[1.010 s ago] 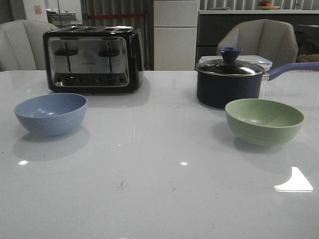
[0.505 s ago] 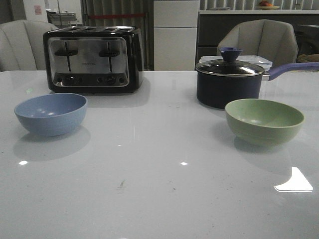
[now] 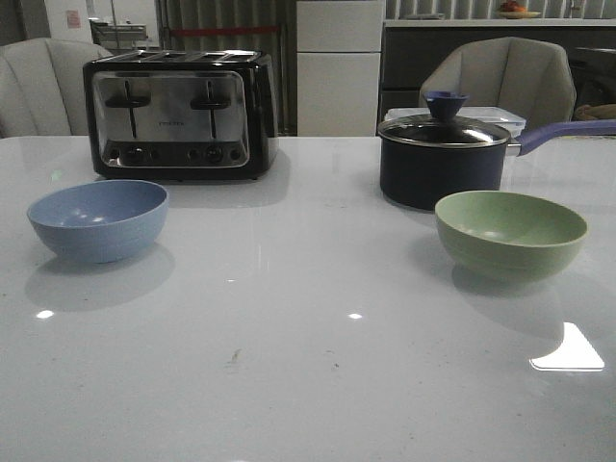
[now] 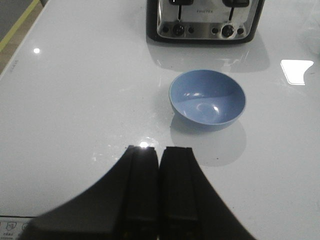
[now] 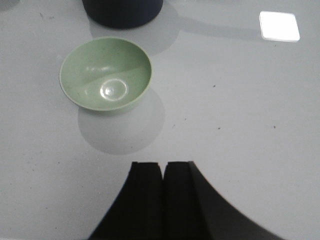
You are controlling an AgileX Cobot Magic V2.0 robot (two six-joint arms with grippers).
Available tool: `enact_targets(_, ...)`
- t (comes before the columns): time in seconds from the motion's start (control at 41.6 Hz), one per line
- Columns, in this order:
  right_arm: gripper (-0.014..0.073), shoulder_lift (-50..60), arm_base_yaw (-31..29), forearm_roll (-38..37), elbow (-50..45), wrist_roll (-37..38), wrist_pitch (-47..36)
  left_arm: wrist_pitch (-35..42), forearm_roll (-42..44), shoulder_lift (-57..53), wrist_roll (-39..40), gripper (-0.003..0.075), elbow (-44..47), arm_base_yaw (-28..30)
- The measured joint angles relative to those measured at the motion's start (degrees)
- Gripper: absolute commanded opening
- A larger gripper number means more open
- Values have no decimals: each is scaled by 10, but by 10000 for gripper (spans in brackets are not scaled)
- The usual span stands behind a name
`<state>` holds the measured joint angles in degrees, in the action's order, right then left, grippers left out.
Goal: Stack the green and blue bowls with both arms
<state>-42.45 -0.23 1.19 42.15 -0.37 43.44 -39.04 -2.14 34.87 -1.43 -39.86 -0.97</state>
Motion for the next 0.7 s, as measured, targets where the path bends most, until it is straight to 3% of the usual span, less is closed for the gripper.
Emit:
enact_targets(0.072,62,-19,0,0,0,4,12,0,0,11,0,99,2,0)
enact_targets(0.144,121,-37,0,-1,0,0,23,1,0,22,0,158,2,0)
enact_targets(0.216,262,-55,0,-1,0,0,30,1,0,30,0,296,2,0)
enact_targets(0.313,500,-79,0,-1,0,0,34,2,0,37,0,538,2,0)
enact_targets(0.385,601,-95,0,-1,0,0,32,3,0,40,0,612,2,0)
enact_targets(0.697,625,-202,0,9,27,0,7,5,0,43,-1,614,2,0)
